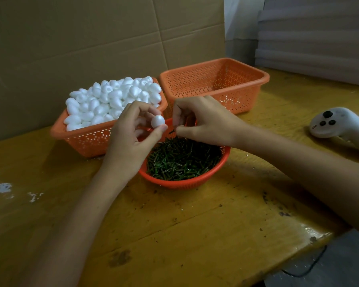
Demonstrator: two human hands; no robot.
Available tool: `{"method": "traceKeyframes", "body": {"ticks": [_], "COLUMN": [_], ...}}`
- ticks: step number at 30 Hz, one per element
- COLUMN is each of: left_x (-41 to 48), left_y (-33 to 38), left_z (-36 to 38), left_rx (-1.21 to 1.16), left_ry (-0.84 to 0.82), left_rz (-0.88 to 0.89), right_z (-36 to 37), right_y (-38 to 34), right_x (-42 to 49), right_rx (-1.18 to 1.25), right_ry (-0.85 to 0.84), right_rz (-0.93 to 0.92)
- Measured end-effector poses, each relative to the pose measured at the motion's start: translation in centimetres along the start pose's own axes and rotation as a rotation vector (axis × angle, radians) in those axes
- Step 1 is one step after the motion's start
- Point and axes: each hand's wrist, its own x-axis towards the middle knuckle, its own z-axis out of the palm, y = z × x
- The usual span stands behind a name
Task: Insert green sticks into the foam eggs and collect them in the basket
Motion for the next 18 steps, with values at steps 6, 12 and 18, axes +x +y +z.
{"method": "traceKeyframes", "body": {"ticks": [6, 12, 18], "left_x": [0.06, 0.09, 0.02], "left_y": [-0.08, -0.20, -0.06], "left_z": [-0.02, -0.04, 0.08], "left_rx": [0.043, 0.083, 0.096], "left_ry": [-0.013, -0.021, -0.022], "left_rz": [0.030, 0.053, 0.079], "right_z": [0.03, 0.00, 0.09], "right_y": [0.00, 0.00, 0.09], "right_x": [0.02, 0.01, 0.03], "right_rx": [0.005, 0.001, 0.000], "right_ry": [0.000, -0.005, -0.008], "right_rz": [-0.009, -0.006, -0.001]}}
